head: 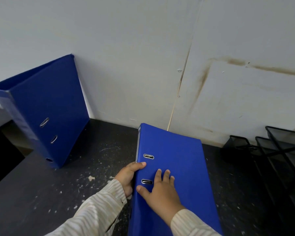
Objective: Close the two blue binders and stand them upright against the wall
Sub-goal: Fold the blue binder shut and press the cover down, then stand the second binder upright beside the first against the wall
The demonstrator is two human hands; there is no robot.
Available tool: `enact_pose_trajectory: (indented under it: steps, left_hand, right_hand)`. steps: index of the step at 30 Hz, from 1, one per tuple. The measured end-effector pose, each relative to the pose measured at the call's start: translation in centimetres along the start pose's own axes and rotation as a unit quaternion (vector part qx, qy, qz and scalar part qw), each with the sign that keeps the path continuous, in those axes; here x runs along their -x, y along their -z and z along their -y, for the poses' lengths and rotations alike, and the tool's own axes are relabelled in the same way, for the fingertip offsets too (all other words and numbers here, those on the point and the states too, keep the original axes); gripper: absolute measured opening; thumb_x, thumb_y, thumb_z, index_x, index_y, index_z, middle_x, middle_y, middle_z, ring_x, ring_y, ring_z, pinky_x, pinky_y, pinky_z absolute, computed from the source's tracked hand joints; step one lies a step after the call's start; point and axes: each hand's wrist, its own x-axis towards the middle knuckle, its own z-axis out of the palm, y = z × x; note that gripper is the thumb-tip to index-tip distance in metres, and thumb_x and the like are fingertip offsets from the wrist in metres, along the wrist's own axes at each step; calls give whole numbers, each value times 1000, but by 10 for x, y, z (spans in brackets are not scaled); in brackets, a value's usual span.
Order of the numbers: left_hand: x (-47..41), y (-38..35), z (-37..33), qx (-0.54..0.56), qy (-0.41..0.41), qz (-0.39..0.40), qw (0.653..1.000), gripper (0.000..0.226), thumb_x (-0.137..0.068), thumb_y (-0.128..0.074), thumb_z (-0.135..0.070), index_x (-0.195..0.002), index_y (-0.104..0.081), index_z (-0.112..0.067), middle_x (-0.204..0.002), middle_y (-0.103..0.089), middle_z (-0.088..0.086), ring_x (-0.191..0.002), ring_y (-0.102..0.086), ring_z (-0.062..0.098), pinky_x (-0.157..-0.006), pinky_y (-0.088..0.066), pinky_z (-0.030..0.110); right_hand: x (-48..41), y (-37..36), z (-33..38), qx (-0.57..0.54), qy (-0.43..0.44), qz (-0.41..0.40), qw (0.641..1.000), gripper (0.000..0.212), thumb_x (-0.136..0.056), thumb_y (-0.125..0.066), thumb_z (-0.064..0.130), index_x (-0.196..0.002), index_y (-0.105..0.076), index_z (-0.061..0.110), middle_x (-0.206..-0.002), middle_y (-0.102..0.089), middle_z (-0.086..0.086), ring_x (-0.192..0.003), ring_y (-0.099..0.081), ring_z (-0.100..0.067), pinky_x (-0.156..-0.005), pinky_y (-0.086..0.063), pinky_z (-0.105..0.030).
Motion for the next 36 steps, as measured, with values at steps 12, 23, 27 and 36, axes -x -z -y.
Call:
enact_pose_trajectory:
  steps: [12, 23, 27, 36]
  left_hand:
    - [48, -6, -16, -12, -137, 55, 989, 70, -64, -78, -5, -126, -46, -11, -115, -68, 14, -101, -69, 30, -76, -57, 38]
    - [86, -3, -29, -169, -178, 151, 958, 81, -69, -59, 25, -128, -44, -28, -120, -68, 2, -108, -66, 20, -81, -57, 31]
    - [101, -2, -21, -215, -176, 181, 943, 88, -69, -59, 27, -134, -39, -28, -121, -66, 0, -109, -66, 17, -85, -57, 32]
    - [126, 8, 10, -332, -177, 240, 895, 86, -77, -63, 13, -141, -32, -35, -128, -61, -13, -117, -59, 7, -99, -51, 36]
  right_hand:
    - [34, 8, 21, -63, 69, -119, 989, 110, -80, -53, 65, -148, 12, 10, -157, 19, -9, -145, 15, -29, -119, -11, -42]
    - [67, -16, 32, -210, 86, -220, 949, 109, -81, -66, 44, -147, 18, 23, -157, 22, -1, -146, 11, -25, -117, -17, -40]
    - [82, -26, 31, -246, 62, -240, 937, 110, -81, -68, 31, -145, 22, 26, -156, 24, 3, -147, 6, -25, -116, -25, -42]
    - [117, -41, 22, -313, -1, -269, 911, 111, -80, -69, 17, -147, 19, 25, -159, 12, 3, -146, -1, -19, -115, -21, -38]
